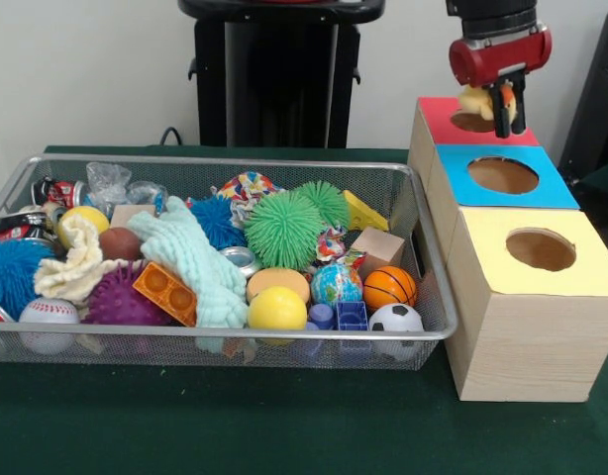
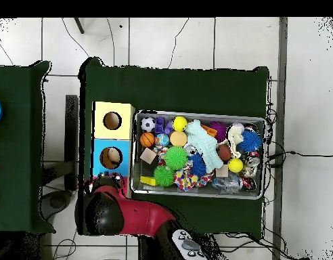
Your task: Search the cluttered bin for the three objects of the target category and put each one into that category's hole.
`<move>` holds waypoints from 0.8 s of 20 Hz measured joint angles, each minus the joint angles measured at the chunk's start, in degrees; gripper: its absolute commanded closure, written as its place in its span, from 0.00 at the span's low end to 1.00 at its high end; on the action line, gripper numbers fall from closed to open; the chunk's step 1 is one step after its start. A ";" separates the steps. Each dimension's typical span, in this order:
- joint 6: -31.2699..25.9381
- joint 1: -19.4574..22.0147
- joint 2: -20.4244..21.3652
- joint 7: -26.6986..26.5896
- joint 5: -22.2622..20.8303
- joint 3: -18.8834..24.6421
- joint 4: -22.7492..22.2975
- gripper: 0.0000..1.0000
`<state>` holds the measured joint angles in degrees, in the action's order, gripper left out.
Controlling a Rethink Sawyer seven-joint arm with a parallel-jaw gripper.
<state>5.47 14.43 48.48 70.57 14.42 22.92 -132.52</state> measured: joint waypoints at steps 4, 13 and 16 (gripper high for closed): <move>0.00 0.47 -1.73 1.92 -0.06 0.14 -1.51 1.00; 0.27 2.66 -2.82 5.61 -0.44 1.93 -2.58 1.00; 0.26 3.07 -2.96 6.44 -0.44 2.41 -2.62 1.00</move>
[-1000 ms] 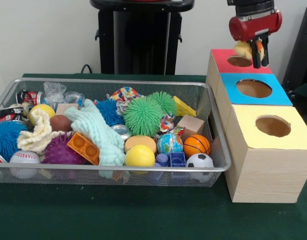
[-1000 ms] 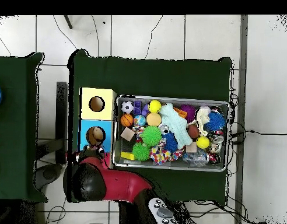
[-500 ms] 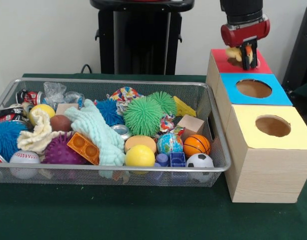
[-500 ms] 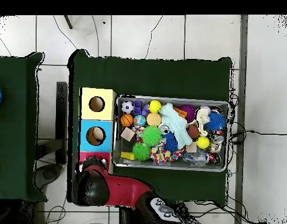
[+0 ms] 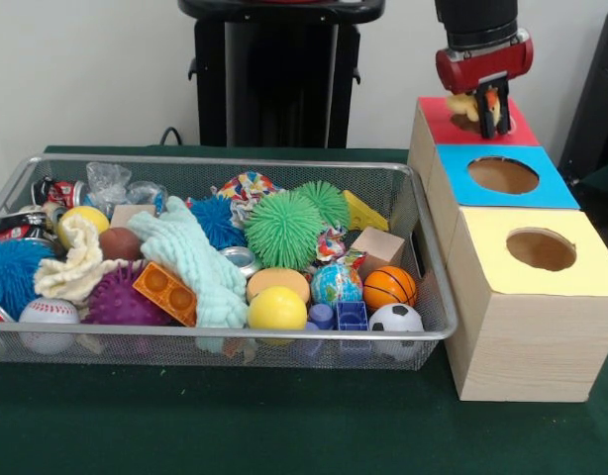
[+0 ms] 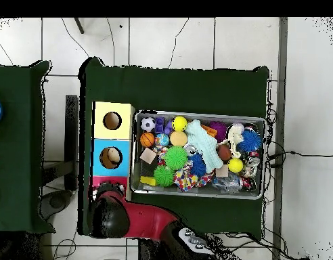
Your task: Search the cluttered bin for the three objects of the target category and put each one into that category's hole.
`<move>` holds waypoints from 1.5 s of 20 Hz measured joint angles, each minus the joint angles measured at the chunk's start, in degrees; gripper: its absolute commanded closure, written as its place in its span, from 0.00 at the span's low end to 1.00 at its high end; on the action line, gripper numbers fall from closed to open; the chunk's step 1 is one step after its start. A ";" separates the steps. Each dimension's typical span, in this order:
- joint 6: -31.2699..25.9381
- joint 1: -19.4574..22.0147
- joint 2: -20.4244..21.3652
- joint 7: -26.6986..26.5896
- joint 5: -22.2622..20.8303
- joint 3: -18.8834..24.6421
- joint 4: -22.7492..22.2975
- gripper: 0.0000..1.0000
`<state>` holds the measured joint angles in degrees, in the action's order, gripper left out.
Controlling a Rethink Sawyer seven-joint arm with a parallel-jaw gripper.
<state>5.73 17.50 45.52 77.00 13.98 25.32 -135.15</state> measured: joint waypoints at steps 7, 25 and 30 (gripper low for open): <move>0.17 2.41 0.00 2.98 -0.67 4.21 -0.70 1.00; 5.75 6.66 -1.51 12.72 -4.27 12.26 -1.50 1.00; 5.75 6.66 -1.53 12.72 -5.05 12.26 -1.50 1.00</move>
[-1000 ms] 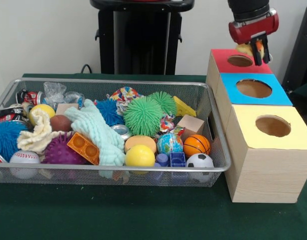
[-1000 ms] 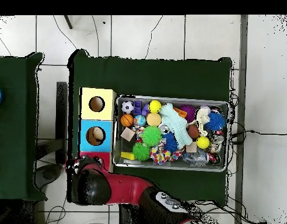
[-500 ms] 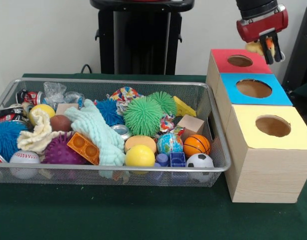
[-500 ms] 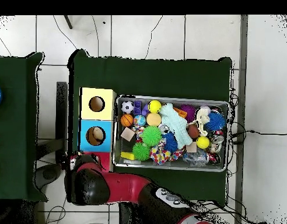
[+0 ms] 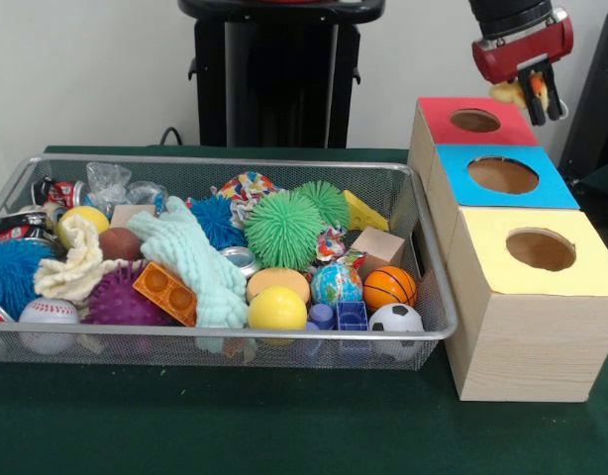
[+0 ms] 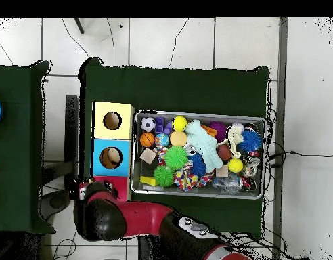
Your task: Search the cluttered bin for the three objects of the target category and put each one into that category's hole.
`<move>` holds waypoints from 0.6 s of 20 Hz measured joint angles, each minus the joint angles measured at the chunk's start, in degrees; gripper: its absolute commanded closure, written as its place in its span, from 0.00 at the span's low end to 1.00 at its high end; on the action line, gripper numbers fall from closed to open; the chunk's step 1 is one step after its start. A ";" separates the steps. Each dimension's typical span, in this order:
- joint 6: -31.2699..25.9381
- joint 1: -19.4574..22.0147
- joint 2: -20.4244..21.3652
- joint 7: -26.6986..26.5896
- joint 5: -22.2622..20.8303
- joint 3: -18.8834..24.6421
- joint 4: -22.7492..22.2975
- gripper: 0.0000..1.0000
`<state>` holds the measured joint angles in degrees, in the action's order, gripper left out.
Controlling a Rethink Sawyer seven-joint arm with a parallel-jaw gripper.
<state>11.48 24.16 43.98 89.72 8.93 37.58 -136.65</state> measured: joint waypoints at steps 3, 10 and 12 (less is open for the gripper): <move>0.09 0.00 0.00 0.00 -0.45 -0.01 0.00 1.00; 1.02 0.06 -0.60 0.00 -2.20 -0.01 0.02 1.00; 1.19 0.35 -1.45 0.00 -3.20 0.00 0.02 1.00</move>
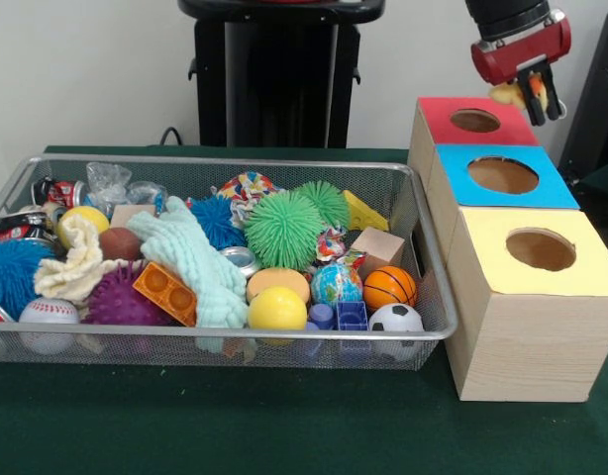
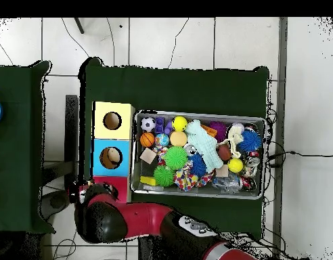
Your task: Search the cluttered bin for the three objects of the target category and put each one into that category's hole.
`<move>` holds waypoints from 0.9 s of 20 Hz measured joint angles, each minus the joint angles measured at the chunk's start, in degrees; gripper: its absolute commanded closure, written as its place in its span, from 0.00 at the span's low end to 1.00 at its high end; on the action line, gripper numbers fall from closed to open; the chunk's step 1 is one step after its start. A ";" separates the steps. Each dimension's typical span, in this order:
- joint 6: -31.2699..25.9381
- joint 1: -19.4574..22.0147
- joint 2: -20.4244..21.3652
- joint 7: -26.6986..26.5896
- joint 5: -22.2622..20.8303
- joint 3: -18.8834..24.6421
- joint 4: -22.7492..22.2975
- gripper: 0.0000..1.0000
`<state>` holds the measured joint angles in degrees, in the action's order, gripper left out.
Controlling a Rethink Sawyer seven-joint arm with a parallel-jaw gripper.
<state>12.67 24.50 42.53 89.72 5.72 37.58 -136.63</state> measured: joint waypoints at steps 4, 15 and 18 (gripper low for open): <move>0.01 0.78 -1.10 0.00 -1.37 0.00 0.01 1.00; 0.01 3.49 -4.03 0.00 -4.96 -0.01 0.01 1.00; 0.09 4.01 -4.57 0.01 -6.49 -0.02 0.02 0.00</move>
<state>12.76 28.51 37.97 89.73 -0.76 37.56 -136.61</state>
